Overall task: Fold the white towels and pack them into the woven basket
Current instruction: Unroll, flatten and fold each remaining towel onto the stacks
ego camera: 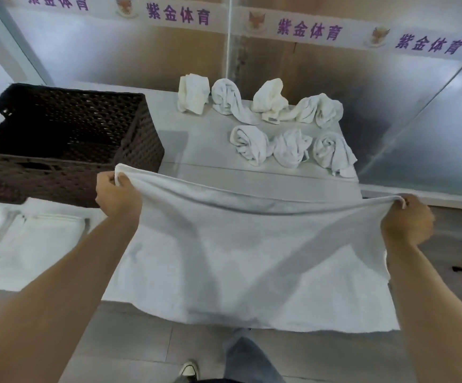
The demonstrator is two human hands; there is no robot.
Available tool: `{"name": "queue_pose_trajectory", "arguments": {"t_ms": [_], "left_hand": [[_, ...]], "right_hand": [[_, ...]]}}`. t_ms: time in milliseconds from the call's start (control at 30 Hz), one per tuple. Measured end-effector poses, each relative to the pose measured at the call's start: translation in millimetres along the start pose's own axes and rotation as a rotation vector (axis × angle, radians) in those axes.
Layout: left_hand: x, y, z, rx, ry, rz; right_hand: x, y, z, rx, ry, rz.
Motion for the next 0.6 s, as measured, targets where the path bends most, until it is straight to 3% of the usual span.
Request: {"name": "queue_pose_trajectory", "arguments": {"t_ms": [200, 467, 600], "left_hand": [[23, -23, 99, 0.225, 0.006, -0.121], [57, -84, 184, 0.456, 0.01, -0.22], [30, -101, 199, 0.535, -0.183, -0.091]], "right_hand": [[74, -8, 116, -0.153, -0.135, 0.002], [140, -29, 217, -0.382, -0.189, -0.369], [130, -23, 243, -0.427, -0.201, -0.447]]}}
Point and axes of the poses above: each hand's wrist, its own x-axis towards the middle knuckle, its own z-axis out of the palm, y = z × x, the point moved 4 cm from there along x, towards the middle knuckle, and after that the axes turned 8 degrees about z, right-handed, at the moved point
